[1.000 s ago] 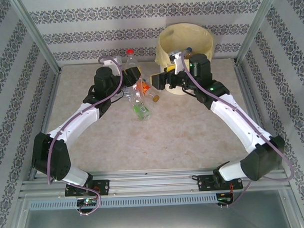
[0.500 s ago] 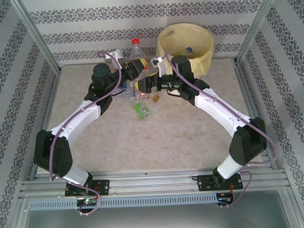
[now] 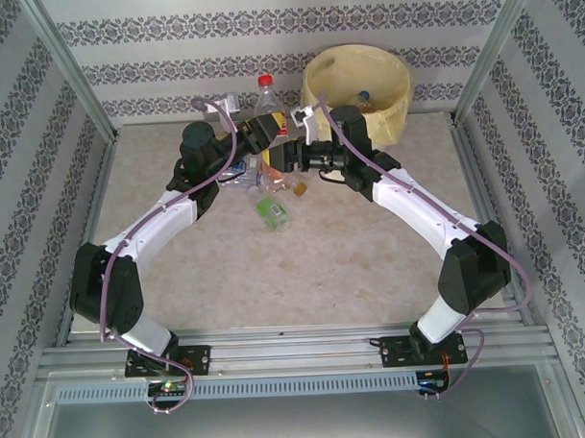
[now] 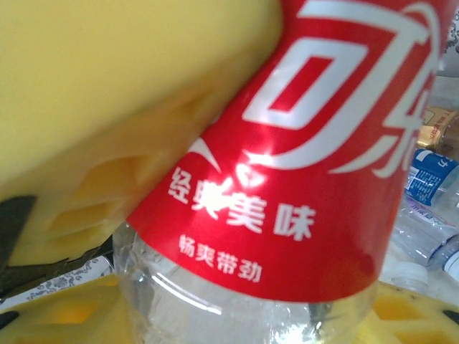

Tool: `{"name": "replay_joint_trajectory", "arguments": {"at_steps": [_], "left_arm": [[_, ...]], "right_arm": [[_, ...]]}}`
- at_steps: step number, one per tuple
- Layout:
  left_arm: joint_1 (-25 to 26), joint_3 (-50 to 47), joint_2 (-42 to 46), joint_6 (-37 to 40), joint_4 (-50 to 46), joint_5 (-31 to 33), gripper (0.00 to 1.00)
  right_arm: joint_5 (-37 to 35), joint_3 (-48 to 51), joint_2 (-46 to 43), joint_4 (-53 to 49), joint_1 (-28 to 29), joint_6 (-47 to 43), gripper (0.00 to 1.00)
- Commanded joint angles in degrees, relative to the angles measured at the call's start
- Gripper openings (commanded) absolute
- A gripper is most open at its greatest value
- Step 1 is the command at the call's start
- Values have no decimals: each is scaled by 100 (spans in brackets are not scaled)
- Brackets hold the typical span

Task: Put the plastic bottles in the bin

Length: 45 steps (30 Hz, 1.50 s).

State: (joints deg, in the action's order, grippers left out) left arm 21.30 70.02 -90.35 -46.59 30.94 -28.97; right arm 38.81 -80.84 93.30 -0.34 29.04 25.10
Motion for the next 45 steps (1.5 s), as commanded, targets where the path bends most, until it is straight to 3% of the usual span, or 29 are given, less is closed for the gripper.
{"name": "replay_joint_trajectory", "arguments": {"at_steps": [1,3,6,7,12,20,28,40,45], "left_arm": [[32,239,9,-211,402,-219,57],[35,299,21,-261,275,-251,70],[32,350,90,-255,146,-373,98],[34,346,140,-235,165,-449,100],[33,184,578,-30,-15,-436,99],[25,-775,1554,504,-1067,1421,99],[24,-1088,1837,745,-2194,2418,100],[28,-1420,1750,486,-2918,3043,100],[15,-1430,1746,499,-3143,3262,99]], "right_arm": [[-107,-42,-58,42,76,-217,52],[-297,-21,-92,48,67,-232,49],[-580,-20,-160,-5,-7,-265,47],[-653,-57,-180,-73,-55,-313,47],[-1152,-538,-292,-765,-361,-765,46],[-1874,-1528,-274,-1531,-1299,-1083,47],[-2851,-2686,364,-2356,-1946,-1671,49],[-4247,-4626,1929,-3843,-2078,-3027,57],[-3929,-5298,2396,-4501,-2149,-3271,66]]}}
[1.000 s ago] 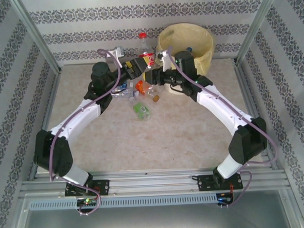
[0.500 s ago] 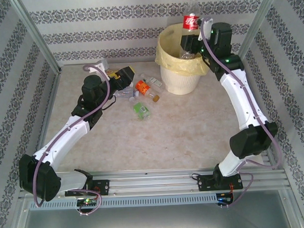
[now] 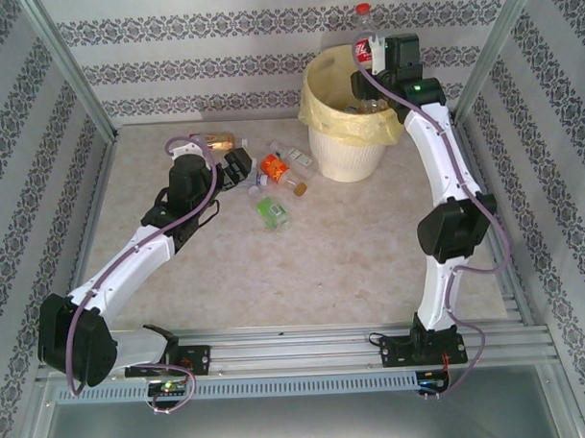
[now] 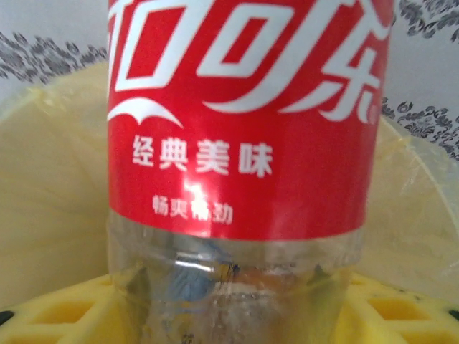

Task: Put the plastic bottles in the bin

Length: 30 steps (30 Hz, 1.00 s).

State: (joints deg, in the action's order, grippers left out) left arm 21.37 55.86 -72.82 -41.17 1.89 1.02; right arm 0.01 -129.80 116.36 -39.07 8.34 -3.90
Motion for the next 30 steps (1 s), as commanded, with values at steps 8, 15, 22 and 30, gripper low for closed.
{"name": "replay_joint_trajectory", "arguments": {"at_steps": [8,15,22,30], "left_arm": [[-6,83,-238,-92,-377,286,99],[-27,196,-448,-253,-614,414,99],[-112,355,-667,-549,-1038,654,99],[-269,584,-1003,-1074,-1656,772,99]], "right_arm": [[-202,-376,-48,-429,-67,-112,94],[-126,199,-613,78,-42,166,98],[77,1128,-1492,689,206,750,98],[494,3044,-2526,1976,1137,1114,98]]}}
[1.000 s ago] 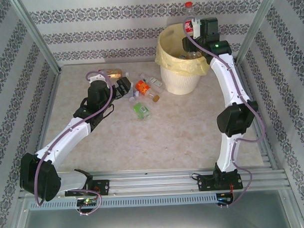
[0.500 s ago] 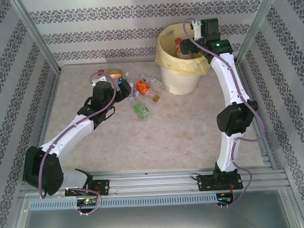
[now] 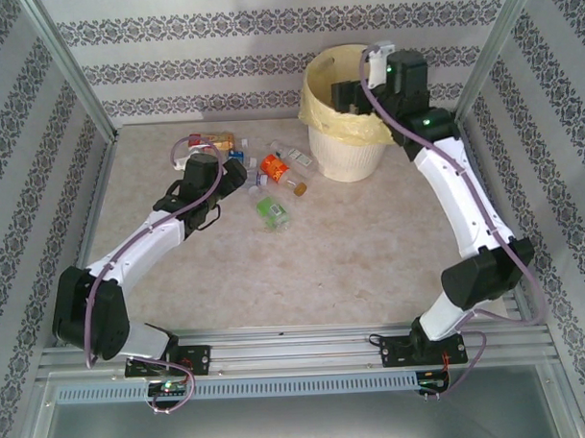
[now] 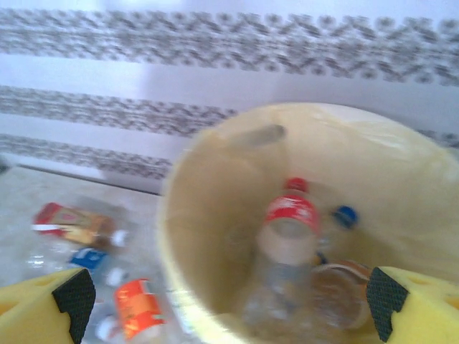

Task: Put the plastic bottles in the bin

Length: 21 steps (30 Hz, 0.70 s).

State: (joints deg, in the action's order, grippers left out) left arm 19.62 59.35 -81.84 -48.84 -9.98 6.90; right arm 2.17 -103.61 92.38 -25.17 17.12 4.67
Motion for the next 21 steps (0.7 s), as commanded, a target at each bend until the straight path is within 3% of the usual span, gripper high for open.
{"name": "replay_joint_trajectory", "arguments": {"at_steps": [1,6,12,21], "left_arm": [[-118,267,-127,-347,-576,205,99],[-251,266,-157,-639,-935,352,99],[-336,76,-38,-849,-936,428,99],[-423,-94,71,-934,-940,424,99]], "right_arm": [[292,596,-162,662,398,275,98],[-241,1421,-135,712,1213,568,98],[-76,2054,274,682,1780,1114,98],[-103,1717,1354,-14,2250,935,98]]}}
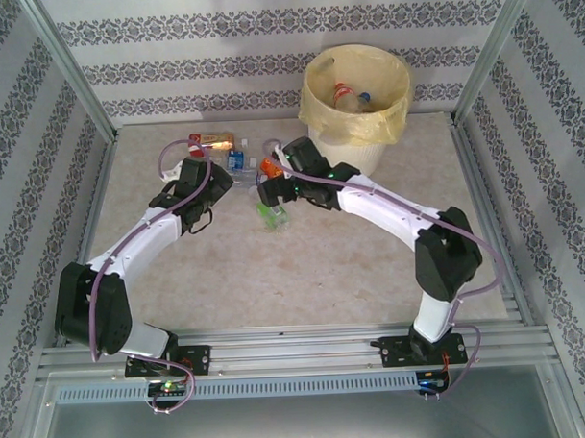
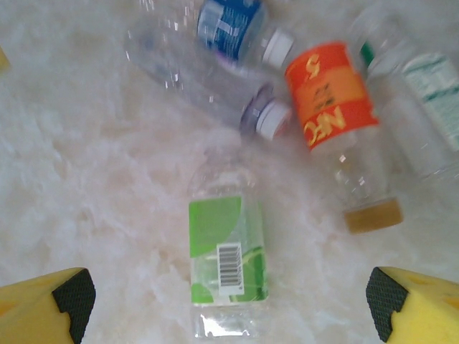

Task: Put the plastic bottles in the bin

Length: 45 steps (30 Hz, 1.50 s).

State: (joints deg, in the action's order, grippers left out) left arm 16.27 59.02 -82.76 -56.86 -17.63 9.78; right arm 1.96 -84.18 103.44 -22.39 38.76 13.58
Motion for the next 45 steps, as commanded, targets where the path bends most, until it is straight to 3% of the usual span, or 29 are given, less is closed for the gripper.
{"name": "replay_joint_trajectory", "arguments": {"at_steps": [1,11,18,23,34,45], "left_arm": [[-92,-66,155,-132,-163,122,99],[-124,-79,64,-141,-144,17,99],[-133,-91,41,-132,-144,-33,99],[-129,-65,-40,-137,-144,-61,99],[-133,-83,-47,-246,21,-88,99],[-130,-69,-105,-308,128,-198,99]], "right_arm": [[-73,-235,378,-284,121,78,98],[-168,-758,1628,-511,333,453,96],[-382,-878,2004,-358,391,540,83],[-432,-863,2071,-236,400,571,67],[246,-173,753,18,202,-98,51],[871,-436,-532,45,-487,-454,48]]}}
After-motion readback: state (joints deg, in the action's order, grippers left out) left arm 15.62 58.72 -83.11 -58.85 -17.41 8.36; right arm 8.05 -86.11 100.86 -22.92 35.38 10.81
